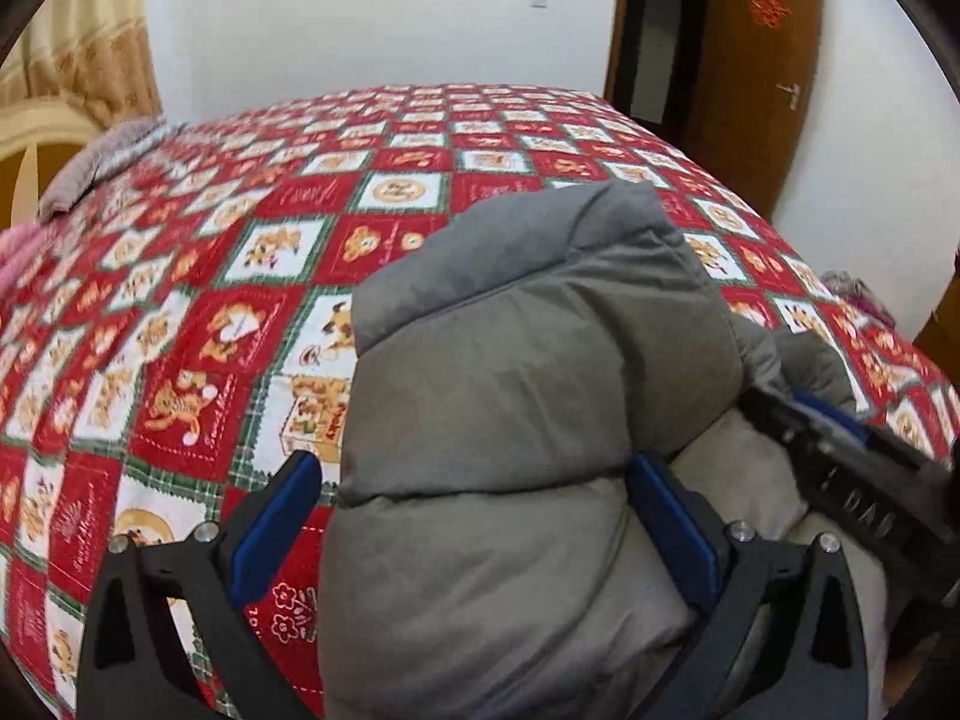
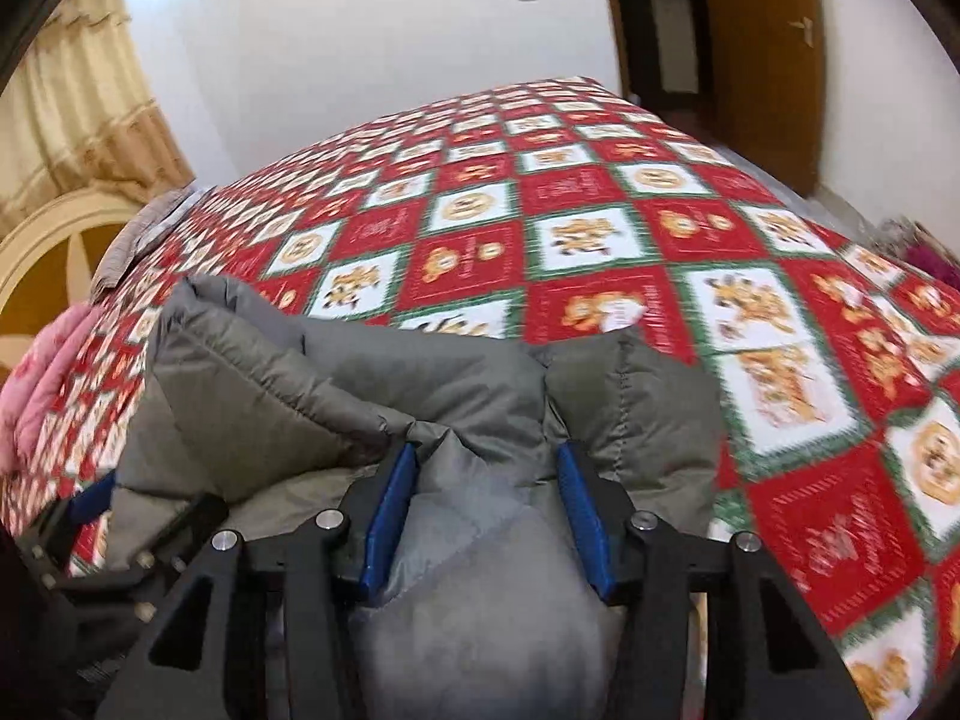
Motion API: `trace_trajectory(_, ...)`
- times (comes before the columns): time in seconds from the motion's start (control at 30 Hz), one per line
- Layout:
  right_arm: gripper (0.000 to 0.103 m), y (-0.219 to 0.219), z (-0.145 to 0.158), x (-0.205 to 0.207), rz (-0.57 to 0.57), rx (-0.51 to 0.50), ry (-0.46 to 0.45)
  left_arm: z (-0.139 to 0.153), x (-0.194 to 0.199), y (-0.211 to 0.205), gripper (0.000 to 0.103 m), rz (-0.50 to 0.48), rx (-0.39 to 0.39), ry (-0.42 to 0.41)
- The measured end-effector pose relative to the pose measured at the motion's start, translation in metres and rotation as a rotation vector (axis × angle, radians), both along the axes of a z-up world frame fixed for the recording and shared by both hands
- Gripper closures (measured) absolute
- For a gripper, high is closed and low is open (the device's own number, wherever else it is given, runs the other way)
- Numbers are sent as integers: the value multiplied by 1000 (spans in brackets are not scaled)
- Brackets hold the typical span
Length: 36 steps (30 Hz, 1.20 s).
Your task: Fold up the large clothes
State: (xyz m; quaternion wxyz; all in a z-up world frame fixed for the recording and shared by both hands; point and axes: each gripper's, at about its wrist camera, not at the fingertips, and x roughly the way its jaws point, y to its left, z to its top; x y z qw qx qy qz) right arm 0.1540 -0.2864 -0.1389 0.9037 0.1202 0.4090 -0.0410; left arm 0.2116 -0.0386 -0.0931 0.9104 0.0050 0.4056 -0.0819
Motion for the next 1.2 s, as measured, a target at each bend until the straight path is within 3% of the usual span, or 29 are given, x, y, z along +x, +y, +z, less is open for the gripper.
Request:
trace_trajectory(0.17,49,4,-16,13,28,46,4,-10,11,5,0,14,-46,44)
trace_trajectory(0.33,46,13,-23,29,62,3,39,-15,15,-2,0,38,7,47)
trace_trajectory(0.47,44,12,-29,38,76,18,32,-21,20,1,0,58,-1,71)
trace_trajectory(0.73,44,17,-24,37,71,-24,35,-18,13,-5,0,68,74,26)
trace_trajectory(0.87,45,11,1,31,107,-6,64,-17,11,-6,0,63,90,11)
trace_trajectory(1.0,45,-38,51,-12,33,163,-88,-16,11,-2,0,59,61,10)
trace_trajectory(1.1,45,-76,56,-35,-74,214,-118,-16,10,1,0,59,34,10)
trace_trajectory(1.13,50,-84,51,-37,-105,212,-104,-16,10,2,0,59,30,9)
trace_trajectory(1.2,71,-89,30,-30,-128,200,-23,-15,9,1,0,61,30,1)
